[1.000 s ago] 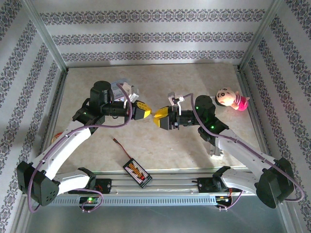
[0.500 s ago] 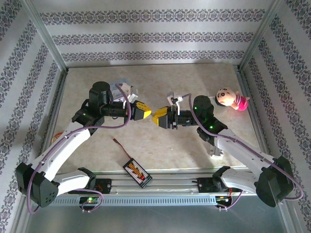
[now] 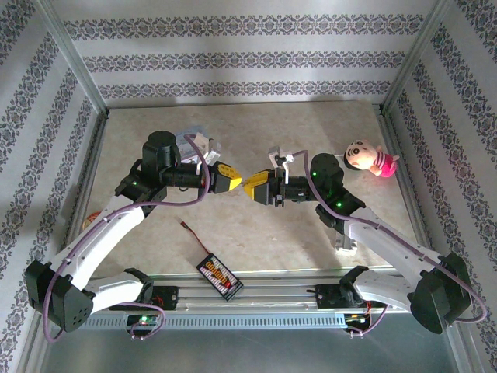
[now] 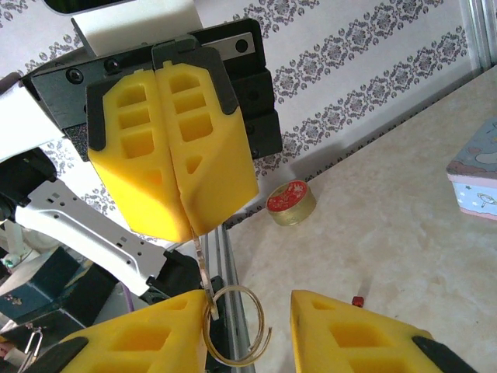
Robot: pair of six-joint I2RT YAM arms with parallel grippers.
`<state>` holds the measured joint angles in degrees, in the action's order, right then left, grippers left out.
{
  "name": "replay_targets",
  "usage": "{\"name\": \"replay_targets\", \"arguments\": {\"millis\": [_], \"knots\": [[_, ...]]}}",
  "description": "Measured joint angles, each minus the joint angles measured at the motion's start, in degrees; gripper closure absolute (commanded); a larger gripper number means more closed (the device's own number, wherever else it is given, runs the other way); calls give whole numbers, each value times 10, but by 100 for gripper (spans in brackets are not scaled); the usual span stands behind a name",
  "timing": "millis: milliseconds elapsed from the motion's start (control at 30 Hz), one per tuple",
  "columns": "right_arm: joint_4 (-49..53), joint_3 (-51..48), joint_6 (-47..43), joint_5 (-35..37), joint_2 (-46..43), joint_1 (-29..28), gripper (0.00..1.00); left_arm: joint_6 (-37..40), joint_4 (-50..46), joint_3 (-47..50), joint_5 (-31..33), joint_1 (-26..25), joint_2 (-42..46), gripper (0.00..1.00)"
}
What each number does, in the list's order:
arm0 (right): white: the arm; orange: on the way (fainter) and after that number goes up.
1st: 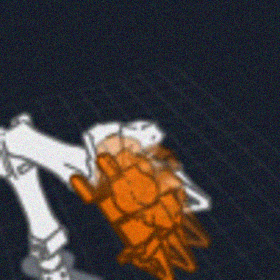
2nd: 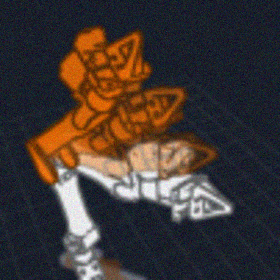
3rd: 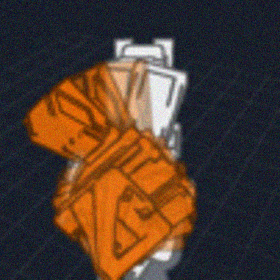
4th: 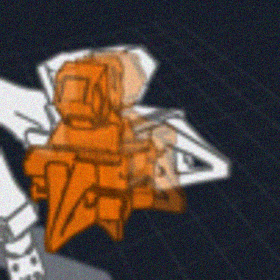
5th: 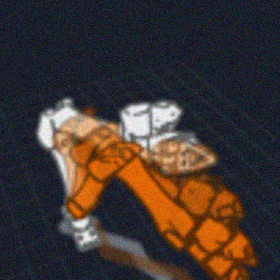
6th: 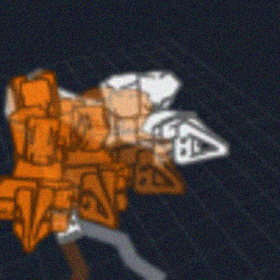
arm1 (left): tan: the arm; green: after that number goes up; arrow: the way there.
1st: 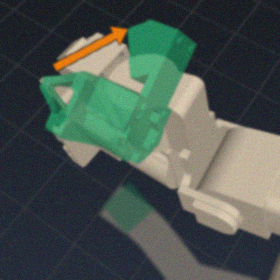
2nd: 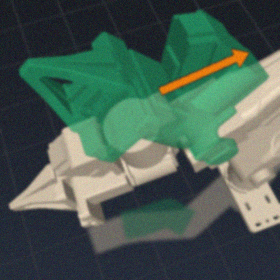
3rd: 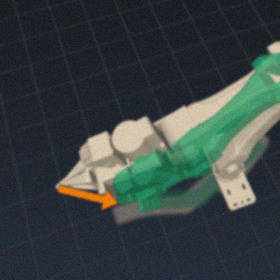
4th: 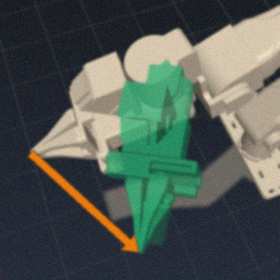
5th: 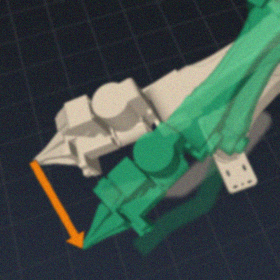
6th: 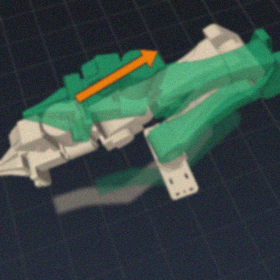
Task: Unlock a padlock with a key
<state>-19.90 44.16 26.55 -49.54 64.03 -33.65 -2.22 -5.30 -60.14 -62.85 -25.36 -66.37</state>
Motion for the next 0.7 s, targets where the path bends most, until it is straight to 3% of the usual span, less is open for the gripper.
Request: {"name": "replay_targets", "arguments": {"millis": [300, 567, 633, 667, 700], "knots": [[0, 3, 0, -5, 1, 0, 76, -7, 7, 3, 0, 0, 0, 100], [-3, 9, 0, -11, 3, -6, 100, -13, 14, 4, 2, 0, 0, 100], [-5, 9, 1, -9, 3, -6, 100, -14, 16, 5, 4, 3, 0, 100], [-4, 9, 0, -6, 3, -6, 100, -16, 17, 5, 5, 3, 0, 95], [-4, 9, 0, -1, 2, -6, 100, -19, 20, 7, 10, 3, 0, 77]]}}
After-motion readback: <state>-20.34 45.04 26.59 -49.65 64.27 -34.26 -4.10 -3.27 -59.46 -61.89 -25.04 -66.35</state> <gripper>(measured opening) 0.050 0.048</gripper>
